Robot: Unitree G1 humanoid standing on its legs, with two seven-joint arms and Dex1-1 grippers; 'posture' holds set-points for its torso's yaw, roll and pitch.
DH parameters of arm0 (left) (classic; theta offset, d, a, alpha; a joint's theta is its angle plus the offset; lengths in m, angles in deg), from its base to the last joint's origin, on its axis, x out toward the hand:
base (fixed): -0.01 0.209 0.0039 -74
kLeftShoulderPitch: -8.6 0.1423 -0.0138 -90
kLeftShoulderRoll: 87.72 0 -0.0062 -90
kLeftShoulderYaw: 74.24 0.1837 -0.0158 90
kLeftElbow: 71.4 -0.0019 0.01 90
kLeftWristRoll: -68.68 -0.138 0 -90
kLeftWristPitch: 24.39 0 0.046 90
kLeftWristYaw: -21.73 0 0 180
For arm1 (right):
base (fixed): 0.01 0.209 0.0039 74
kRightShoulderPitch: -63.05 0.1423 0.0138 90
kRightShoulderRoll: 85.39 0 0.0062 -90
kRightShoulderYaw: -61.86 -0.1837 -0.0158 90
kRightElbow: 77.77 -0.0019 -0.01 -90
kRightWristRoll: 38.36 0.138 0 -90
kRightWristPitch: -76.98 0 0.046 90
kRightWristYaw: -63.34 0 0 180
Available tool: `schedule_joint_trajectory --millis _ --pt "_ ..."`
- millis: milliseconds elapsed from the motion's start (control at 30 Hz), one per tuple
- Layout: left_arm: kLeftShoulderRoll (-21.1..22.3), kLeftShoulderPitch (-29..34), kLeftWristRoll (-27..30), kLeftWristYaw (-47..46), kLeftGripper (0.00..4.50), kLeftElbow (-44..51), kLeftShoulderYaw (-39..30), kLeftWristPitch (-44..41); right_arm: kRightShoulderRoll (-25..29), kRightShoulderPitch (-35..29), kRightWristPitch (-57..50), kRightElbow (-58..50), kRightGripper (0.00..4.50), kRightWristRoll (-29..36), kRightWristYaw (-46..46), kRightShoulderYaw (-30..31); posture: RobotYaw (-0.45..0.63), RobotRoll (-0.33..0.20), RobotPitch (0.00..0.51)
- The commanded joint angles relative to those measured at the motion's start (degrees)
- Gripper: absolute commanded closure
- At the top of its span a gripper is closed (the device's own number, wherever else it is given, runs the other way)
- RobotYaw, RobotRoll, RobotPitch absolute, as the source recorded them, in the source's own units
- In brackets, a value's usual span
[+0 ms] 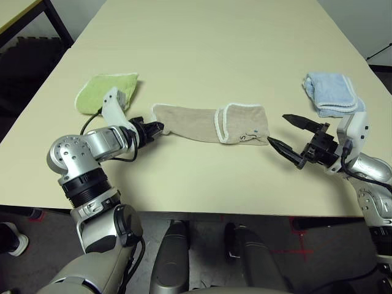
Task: Fold the towel and set it aside.
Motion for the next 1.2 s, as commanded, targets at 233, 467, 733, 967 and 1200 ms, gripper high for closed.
schedule_joint_trajectory --millis 233,467,733,967,1200 --pt "4.9 -0.2 12.1 6.0 4.47 4.4 10.6 -1.2 -0.2 -2.4 0.0 0.1 0.0 0.2 0.5 -0.9 0.17 0.0 0.185" --pt "10.1 -2.7 20.2 8.4 4.47 4.1 14.8 -1.2 0.0 -2.8 0.0 0.1 0.0 0.2 0.6 -1.0 0.18 0.0 0.182" --pt "15.6 -8.0 19.8 12.1 4.47 1.5 17.5 -1.2 -0.3 -2.6 0.1 0.5 0.0 0.1 0.6 -0.6 0.18 0.0 0.182" --pt "16.5 -8.5 21.3 15.4 4.47 1.9 20.3 -1.2 -0.3 -2.7 0.2 0.7 0.0 0.0 0.6 -0.7 0.18 0.0 0.186" --pt "7.6 -7.6 22.7 12.4 4.47 3.5 21.7 -1.2 -0.2 -3.5 0.0 -0.2 0.0 0.0 1.0 -0.9 0.15 0.0 0.192"
